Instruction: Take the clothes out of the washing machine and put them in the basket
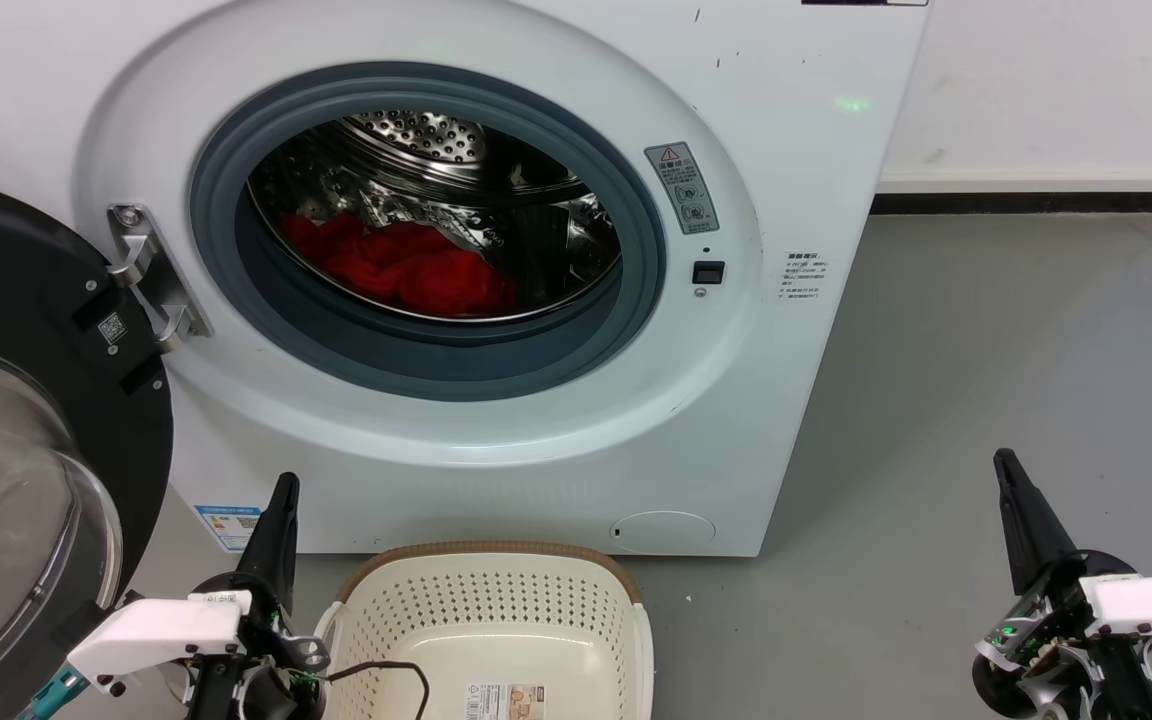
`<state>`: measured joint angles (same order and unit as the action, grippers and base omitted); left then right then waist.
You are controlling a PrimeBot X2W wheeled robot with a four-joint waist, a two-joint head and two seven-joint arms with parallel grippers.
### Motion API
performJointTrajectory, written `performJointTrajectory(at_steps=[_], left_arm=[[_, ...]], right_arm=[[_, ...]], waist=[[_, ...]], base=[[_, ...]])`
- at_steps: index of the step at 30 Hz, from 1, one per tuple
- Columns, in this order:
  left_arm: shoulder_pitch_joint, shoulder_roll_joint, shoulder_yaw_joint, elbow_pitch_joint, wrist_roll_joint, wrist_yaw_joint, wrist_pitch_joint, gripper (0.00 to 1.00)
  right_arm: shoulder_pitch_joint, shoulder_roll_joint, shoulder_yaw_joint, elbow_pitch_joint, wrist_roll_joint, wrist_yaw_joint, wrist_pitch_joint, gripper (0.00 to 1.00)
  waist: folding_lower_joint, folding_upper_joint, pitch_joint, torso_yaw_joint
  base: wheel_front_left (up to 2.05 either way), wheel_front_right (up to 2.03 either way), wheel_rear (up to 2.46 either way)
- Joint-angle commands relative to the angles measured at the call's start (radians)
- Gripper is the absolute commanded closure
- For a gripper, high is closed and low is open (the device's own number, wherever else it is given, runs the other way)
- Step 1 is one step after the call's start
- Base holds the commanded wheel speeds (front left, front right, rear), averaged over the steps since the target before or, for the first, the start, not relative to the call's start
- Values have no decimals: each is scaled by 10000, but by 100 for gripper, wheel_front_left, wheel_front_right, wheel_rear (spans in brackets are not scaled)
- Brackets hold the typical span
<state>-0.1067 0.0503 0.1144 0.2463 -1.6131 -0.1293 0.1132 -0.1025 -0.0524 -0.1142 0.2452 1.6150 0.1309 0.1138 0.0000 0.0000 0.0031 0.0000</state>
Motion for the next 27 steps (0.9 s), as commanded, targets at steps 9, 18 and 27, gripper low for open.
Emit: performJointTrajectory(at_steps=[9,18,27], left_arm=[[-50,-22,19,-6,1,-48,27,100],[-50,-22,19,-6,1,-48,27,100],[-50,-22,19,-7,2,-48,27,100]], right_arm=[[-134,34,4,13,-44,-3,-7,100],[-134,34,4,13,-43,-3,-7,100],[-134,34,4,13,-43,-3,-6,100]], waist=[[0,0,0,0],[0,0,0,0],[0,0,0,0]], base=[[0,0,0],[0,0,0],[0,0,0]])
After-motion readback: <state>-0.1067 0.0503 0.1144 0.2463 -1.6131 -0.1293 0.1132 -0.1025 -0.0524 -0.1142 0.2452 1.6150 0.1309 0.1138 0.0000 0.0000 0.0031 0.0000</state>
